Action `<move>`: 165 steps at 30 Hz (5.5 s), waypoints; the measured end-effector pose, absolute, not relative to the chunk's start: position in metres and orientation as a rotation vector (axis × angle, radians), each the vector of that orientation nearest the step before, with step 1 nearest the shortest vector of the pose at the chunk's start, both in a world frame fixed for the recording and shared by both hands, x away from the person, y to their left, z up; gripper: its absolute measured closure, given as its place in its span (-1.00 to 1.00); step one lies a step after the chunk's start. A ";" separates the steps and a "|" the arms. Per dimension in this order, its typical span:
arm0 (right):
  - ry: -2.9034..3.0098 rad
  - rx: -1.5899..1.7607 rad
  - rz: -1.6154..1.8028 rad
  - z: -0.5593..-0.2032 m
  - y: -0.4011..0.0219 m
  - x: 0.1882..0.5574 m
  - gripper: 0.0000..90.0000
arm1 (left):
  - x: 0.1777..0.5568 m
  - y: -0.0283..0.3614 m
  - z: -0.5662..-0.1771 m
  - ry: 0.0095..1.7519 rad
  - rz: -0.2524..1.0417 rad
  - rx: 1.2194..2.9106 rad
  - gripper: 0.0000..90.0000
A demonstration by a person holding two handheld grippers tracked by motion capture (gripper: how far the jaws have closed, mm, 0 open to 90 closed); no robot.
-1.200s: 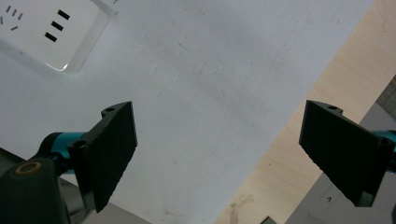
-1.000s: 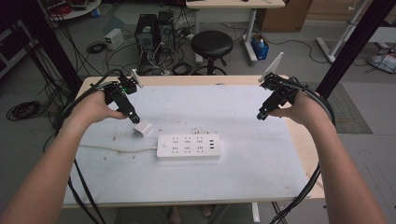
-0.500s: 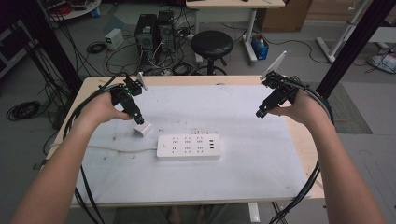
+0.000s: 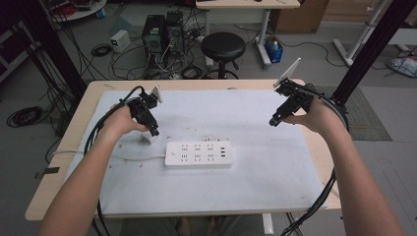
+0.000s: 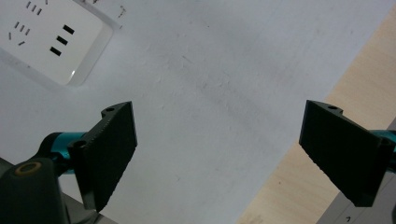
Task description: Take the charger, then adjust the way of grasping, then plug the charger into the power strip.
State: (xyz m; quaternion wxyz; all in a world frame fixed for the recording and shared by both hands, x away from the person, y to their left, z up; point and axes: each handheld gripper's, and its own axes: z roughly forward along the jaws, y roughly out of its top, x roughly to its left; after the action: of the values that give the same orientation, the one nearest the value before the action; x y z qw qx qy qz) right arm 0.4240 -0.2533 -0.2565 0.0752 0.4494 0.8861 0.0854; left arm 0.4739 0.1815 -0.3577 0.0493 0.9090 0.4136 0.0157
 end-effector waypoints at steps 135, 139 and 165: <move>2.686 1.424 0.981 -0.226 -0.242 0.394 0.38 | 0.390 0.077 -0.245 0.387 0.333 2.870 -0.49; 2.755 1.230 0.712 -0.213 -0.233 0.395 0.38 | 0.396 0.112 -0.247 0.596 0.220 2.971 -0.58; 2.882 0.899 0.197 -0.218 -0.189 0.420 0.38 | 0.404 0.188 -0.252 0.855 0.110 2.923 -0.58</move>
State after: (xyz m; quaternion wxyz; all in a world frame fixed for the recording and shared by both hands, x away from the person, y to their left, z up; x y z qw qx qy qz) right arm 0.4199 -0.1888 -0.2176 0.0581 0.2968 0.9510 0.0650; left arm 0.4043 0.1876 -0.2519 0.0472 0.9581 0.2803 0.0361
